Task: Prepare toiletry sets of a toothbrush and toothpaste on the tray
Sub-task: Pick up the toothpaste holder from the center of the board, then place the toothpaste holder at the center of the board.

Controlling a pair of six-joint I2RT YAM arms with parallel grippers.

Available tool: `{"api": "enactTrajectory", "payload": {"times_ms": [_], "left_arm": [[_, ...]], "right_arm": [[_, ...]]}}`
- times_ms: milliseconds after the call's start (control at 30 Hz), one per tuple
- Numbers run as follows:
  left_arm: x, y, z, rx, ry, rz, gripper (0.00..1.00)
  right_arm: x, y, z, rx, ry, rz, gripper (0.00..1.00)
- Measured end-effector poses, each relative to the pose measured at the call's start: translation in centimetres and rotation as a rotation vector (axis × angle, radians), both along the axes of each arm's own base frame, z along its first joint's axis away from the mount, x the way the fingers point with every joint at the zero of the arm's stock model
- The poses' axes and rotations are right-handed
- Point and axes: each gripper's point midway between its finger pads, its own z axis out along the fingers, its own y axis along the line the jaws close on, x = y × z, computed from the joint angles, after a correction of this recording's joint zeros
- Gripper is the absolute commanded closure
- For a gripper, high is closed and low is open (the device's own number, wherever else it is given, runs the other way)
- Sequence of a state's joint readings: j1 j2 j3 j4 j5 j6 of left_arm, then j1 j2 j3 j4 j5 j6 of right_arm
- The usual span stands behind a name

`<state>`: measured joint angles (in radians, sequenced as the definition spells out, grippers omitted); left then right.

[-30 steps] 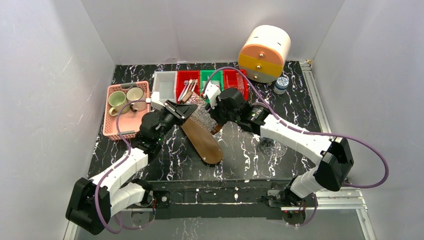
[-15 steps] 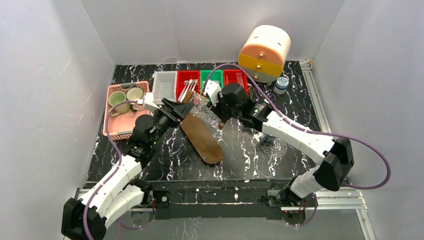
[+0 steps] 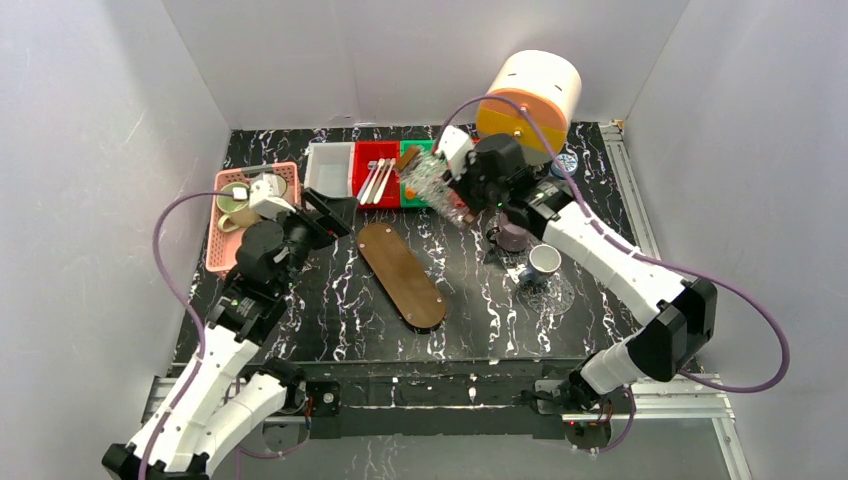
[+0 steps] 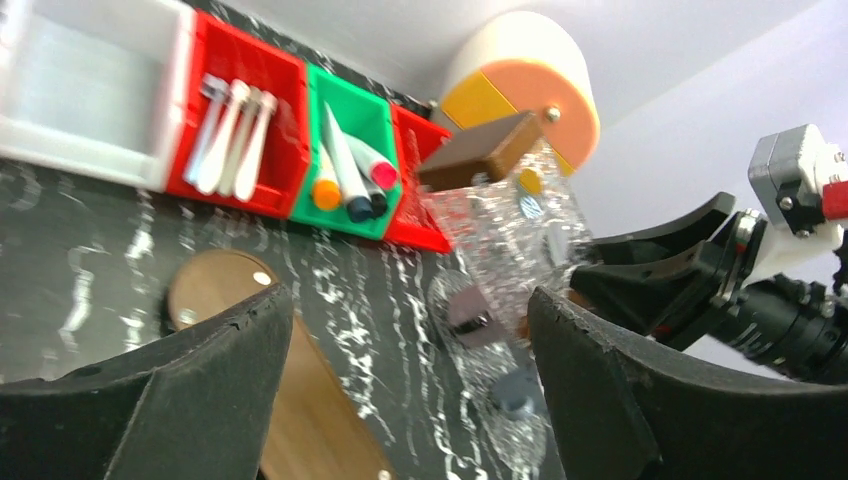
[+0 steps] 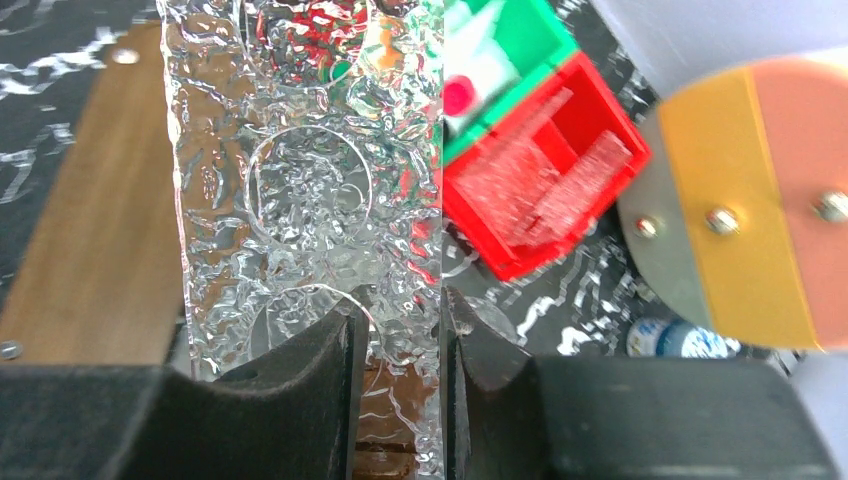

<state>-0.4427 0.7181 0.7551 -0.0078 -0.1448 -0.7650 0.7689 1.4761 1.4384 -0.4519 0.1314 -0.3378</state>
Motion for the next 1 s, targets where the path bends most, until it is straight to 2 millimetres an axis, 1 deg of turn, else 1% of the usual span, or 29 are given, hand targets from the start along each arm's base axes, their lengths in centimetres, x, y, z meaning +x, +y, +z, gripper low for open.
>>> {"api": "enactTrajectory", "payload": {"times_ms": [100,167,233,367,433,500,567,600,667,733,833,1000], "left_arm": [[-0.5,1.9,1.7,0.108,-0.03,0.058,0.12],[-1.0,3.6,2.7,0.192,-0.052,0.104,0.1],[-1.4,4.8,3.2,0.262,-0.065,0.139,0.08],[-2.6,7.0,3.3,0.397,-0.083,0.196,0.03],[-3.0,7.5,3.3,0.44,-0.088,0.206,0.02],[-3.3,7.8,3.3,0.473,-0.095,0.21,0.02],[-3.6,8.1,3.1,0.502,-0.104,0.213,0.02],[-3.8,8.2,3.0,0.515,-0.108,0.214,0.02],[-4.0,8.3,2.6,0.533,-0.111,0.214,0.02],[-4.2,8.4,2.1,0.548,-0.112,0.211,0.02],[-4.4,8.4,1.6,0.564,-0.111,0.204,0.02],[-4.9,8.7,1.8,0.566,-0.131,0.211,0.02]], "right_arm": [[2.3,-3.8,0.7,0.004,-0.002,-0.088,0.99],[3.6,-6.8,1.1,0.004,-0.002,-0.157,0.99],[4.5,-10.0,1.6,0.001,-0.004,-0.225,0.99],[5.3,-15.4,3.0,0.01,-0.026,-0.33,0.99],[5.5,-17.7,3.5,0.02,-0.035,-0.369,0.99],[5.6,-19.9,3.5,0.033,-0.037,-0.4,0.99],[5.7,-22.6,2.5,0.038,-0.02,-0.438,0.99],[5.7,-23.4,1.9,0.037,-0.007,-0.447,0.99],[5.6,-25.5,0.1,0.031,0.029,-0.476,0.99],[5.3,-27.0,-1.9,0.032,0.078,-0.493,0.99],[5.0,-28.5,-4.1,0.058,0.142,-0.496,0.99],[5.7,-30.5,-6.6,0.094,0.197,-0.479,0.99]]}}
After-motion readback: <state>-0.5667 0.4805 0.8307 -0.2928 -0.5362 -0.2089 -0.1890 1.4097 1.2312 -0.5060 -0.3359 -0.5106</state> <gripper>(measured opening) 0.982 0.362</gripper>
